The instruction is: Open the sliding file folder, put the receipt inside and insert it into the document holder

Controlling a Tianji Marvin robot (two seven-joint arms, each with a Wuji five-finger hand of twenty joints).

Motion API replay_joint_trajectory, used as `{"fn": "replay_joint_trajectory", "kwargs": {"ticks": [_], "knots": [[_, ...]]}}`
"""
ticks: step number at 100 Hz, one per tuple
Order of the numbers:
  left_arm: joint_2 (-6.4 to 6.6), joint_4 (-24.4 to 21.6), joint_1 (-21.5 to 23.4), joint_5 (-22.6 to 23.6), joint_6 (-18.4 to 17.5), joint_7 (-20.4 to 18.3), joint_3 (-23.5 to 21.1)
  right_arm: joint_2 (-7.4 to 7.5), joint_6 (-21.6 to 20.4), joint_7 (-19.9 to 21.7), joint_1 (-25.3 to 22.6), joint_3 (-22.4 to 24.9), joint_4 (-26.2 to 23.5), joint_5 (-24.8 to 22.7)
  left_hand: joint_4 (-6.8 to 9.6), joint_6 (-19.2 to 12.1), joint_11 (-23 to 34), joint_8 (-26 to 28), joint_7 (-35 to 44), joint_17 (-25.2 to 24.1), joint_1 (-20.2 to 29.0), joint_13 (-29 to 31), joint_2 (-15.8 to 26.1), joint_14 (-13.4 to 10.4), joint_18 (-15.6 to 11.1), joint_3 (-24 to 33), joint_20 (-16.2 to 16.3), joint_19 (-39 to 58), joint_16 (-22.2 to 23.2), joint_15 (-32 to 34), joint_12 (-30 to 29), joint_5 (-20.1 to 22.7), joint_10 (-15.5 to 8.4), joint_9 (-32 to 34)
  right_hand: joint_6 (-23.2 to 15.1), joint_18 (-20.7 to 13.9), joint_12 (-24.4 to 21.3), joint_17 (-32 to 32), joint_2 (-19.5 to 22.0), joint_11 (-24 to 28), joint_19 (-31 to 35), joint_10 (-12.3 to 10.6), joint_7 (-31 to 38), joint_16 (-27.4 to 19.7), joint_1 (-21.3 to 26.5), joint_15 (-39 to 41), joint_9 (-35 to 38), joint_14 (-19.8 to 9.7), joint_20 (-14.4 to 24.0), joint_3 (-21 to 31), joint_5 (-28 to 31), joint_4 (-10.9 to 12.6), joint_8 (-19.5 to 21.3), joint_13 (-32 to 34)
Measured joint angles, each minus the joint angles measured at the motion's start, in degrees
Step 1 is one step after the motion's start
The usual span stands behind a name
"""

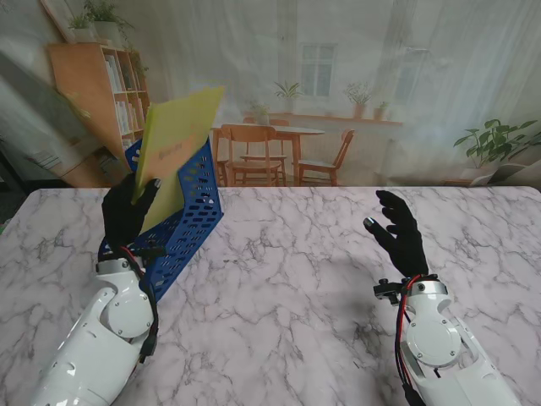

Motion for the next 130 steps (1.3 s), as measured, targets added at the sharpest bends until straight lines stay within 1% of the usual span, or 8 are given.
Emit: {"fn": "replay_joint_trajectory", "kwargs": {"ticks": [31,45,63,75,85,94,103,130], "knots": [[-0.44,2.23,0.23,-1.13,-0.84,-0.58,0.79,-0.05,0.29,-0.16,0.02,-0.08,0.02,0.03,0.01,-0.75,-0.14,-0.05,-0.3,-2.33,0.0,-2.23,1.12,-0.35,-0.72,-0.93,-0.89,-1.35,-0.01,-0.57,-0.15,-1.49,-0.81,-1.49,0.0,-0.01,0.0,0.0,0.0,0.0,0.15,0.0,0.01,0.0,0.0,0.0,0.0,-0.01,-0.21,0.0,0.0,0.0,-0.09,0.0],[-0.55,3.44,0.62,-3.48,-3.81,-3.7,0.02,-0.05,0.3,-0.18,0.04,-0.09,0.07,-0.01,0.01,-1.8,0.56,0.97,0.29,-4.92,0.01,-4.95,1.84,-0.47,-1.05,-1.57,-0.87,-2.07,-0.01,-1.1,1.23,-3.06,-2.18,-3.64,0.0,-0.02,0.0,0.0,0.0,0.0,0.16,0.0,0.01,-0.01,0.0,0.0,0.0,-0.57,-0.57,0.0,0.0,0.0,-0.09,0.0],[-0.54,5.93,0.51,-4.53,-4.28,-5.28,0.15,-0.06,0.56,-0.26,0.17,-0.28,0.24,-0.12,0.01,-2.75,0.32,1.21,0.4,-8.02,-0.14,-8.35,1.93,-0.64,-1.42,-1.79,-0.03,-3.46,0.01,-2.32,1.23,-5.1,-2.5,-6.64,0.0,-0.02,0.0,0.0,0.0,0.0,0.17,0.0,0.01,-0.01,0.0,0.0,0.0,-0.64,-0.6,0.0,0.0,0.0,-0.1,-0.01],[-0.52,6.68,0.51,-5.3,-4.44,-6.21,0.35,-0.07,0.62,-0.32,0.24,-0.32,0.34,-0.17,0.12,-2.8,0.2,2.34,-1.69,-10.51,-7.83,-11.1,1.86,-0.64,-1.43,-3.16,1.49,-5.26,0.06,-3.41,-0.07,-7.27,-2.93,-10.26,0.0,-0.04,0.0,0.0,0.0,0.0,0.17,0.0,0.01,-0.01,0.0,0.0,0.0,-0.64,-0.61,0.0,0.0,0.0,-0.1,-0.01],[-0.48,6.74,0.67,-5.07,-4.48,-6.49,0.31,-0.08,0.62,-0.47,0.3,-0.32,0.48,-0.28,0.13,-2.52,0.2,2.25,-7.37,-14.33,-16.06,-14.81,1.76,-0.33,-1.44,-3.46,2.06,-8.19,0.07,-4.47,-0.26,-12.05,-2.93,-15.67,0.01,-0.04,-0.01,-0.08,0.0,0.0,0.17,0.0,0.01,-0.01,0.0,0.0,0.0,-0.64,-0.61,0.01,0.0,0.0,-0.1,-0.04],[-0.38,6.41,1.11,-4.4,-4.57,-7.15,-0.19,-0.1,0.62,-0.64,0.32,-0.33,0.51,-0.33,0.13,-1.61,0.18,2.03,-10.96,-17.58,-20.2,-18.27,-0.24,0.3,-1.45,-4.17,2.12,-9.95,0.09,-5.21,-0.32,-15.86,-2.84,-19.61,0.01,-0.04,-0.01,-0.09,0.0,0.0,0.17,0.0,0.01,-0.01,0.0,0.0,0.0,-0.65,-0.62,0.0,0.0,0.0,-0.1,-0.09],[-0.01,5.15,1.96,-2.45,-4.55,-7.58,-1.03,-0.13,0.7,-0.8,0.32,-0.33,0.52,-0.42,0.14,-0.55,-0.32,1.46,-13.93,-20.15,-22.12,-20.61,-1.28,0.93,-1.44,-4.18,2.13,-11.36,0.62,-5.92,-0.62,-18.48,-2.17,-23.1,0.01,-0.04,-0.02,-0.09,0.0,0.0,0.17,0.0,0.01,-0.01,0.0,0.0,0.0,-0.65,-0.63,0.0,0.0,0.0,-0.1,-0.09],[1.24,-0.94,4.17,0.46,-4.47,-10.24,-4.39,-0.15,0.71,-0.77,0.32,-0.33,0.55,-0.51,0.14,-0.44,-0.45,1.43,-15.16,-23.55,-22.48,-23.95,-1.34,1.23,-1.45,-4.18,2.15,-13.42,0.62,-7.01,-0.83,-19.24,-2.17,-25.26,0.01,-0.06,-0.03,-0.61,0.0,0.0,0.17,0.0,0.01,-0.01,0.0,0.0,0.0,-0.65,-0.64,0.01,0.0,0.0,-0.1,-0.15]]}}
